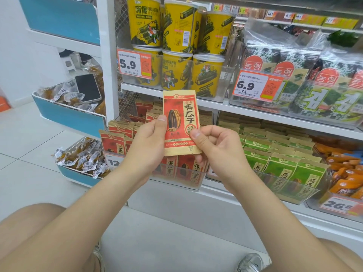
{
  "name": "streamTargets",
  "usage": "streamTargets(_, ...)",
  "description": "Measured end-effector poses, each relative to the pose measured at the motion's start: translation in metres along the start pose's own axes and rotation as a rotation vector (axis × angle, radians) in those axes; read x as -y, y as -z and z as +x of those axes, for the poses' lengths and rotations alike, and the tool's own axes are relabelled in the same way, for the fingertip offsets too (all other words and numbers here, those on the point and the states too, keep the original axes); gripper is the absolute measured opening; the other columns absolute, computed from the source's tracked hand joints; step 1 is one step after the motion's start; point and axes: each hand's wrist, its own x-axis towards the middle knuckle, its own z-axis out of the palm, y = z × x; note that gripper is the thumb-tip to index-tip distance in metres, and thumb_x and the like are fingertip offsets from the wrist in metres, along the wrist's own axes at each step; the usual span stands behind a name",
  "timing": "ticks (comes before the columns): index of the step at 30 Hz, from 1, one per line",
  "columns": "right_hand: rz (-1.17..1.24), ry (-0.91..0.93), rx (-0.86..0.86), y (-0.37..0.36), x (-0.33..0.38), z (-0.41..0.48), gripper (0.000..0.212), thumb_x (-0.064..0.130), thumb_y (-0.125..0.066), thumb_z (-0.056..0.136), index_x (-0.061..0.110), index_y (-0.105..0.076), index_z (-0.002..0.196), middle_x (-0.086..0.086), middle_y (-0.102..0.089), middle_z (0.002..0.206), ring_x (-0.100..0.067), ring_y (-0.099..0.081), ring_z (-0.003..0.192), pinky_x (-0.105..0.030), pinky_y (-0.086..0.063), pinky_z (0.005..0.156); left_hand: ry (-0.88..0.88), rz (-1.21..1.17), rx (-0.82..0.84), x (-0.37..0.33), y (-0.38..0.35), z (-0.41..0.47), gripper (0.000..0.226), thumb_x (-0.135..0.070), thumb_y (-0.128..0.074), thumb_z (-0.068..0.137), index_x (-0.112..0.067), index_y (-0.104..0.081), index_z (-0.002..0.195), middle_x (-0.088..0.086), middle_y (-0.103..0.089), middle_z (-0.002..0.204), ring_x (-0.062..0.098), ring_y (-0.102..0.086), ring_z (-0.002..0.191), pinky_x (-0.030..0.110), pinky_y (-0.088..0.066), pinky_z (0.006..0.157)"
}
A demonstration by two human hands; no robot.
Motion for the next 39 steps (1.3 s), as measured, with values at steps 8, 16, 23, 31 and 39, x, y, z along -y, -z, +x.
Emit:
streamTargets(8, -0.121, 0.051, -0.093, 0.010, 0.004, 0.002, 0.021, 0.028, -0.077, 0.100, 0.014, -0.079, 0.115, -0.001, -0.084, 0.091, -0.018, -0.081, 0.086, -0.042, -0.067, 0.082, -0.018, 0.298, 0.144, 0.008, 0.014, 0.005, 0.044, -0.035, -0.034, 0.119, -0.017, -0.074, 0.115, -0.002, -0.081, 0.109, 0.021, -0.076, 0.107, 0.055, -0.056, 0.103)
streamTargets(16, -0.453, 0.441, -0.253, -0.006, -0.013, -0.006, 0.004, 0.017, -0.085, 0.092, 0.020, -0.084, 0.089, 0.014, -0.078, 0.075, -0.006, -0.074, 0.066, -0.034, -0.063, 0.065, -0.079, 0.023, 0.043, 0.008, 0.005, -0.004, 0.032, -0.023, -0.042, 0.117, -0.040, -0.049, 0.143, -0.005, -0.080, 0.110, 0.009, -0.078, 0.099, 0.030, -0.064, 0.079)
streamTargets(23, -0.136, 0.355, -0.089, -0.018, -0.005, -0.016, 0.002, 0.017, -0.083, 0.094, 0.017, -0.083, 0.092, 0.001, -0.079, 0.074, -0.021, -0.077, 0.068, -0.037, -0.064, 0.065, 0.085, -0.198, 0.010, 0.007, -0.002, -0.004, 0.028, -0.023, -0.045, 0.115, -0.039, -0.059, 0.133, -0.001, -0.079, 0.094, 0.020, -0.073, 0.082, 0.034, -0.055, 0.067)
streamTargets(31, -0.009, 0.033, -0.154, -0.013, -0.002, -0.004, 0.036, 0.034, -0.073, 0.101, 0.021, -0.069, 0.134, 0.003, -0.079, 0.113, -0.009, -0.076, 0.096, -0.030, -0.061, 0.082, 0.384, -0.434, 0.438, -0.009, -0.003, -0.013, 0.055, -0.048, -0.053, 0.107, -0.005, -0.060, 0.140, 0.017, -0.064, 0.109, 0.029, -0.065, 0.077, 0.039, -0.056, 0.068)
streamTargets(39, -0.052, 0.138, -0.258, -0.009, -0.004, -0.004, 0.008, 0.014, -0.082, 0.094, 0.016, -0.076, 0.099, -0.001, -0.082, 0.088, -0.021, -0.080, 0.082, -0.040, -0.066, 0.075, 0.056, -0.004, 0.089, 0.001, -0.001, -0.006, 0.050, -0.052, -0.037, 0.114, -0.022, -0.078, 0.112, -0.003, -0.083, 0.104, 0.014, -0.079, 0.100, 0.044, -0.059, 0.096)
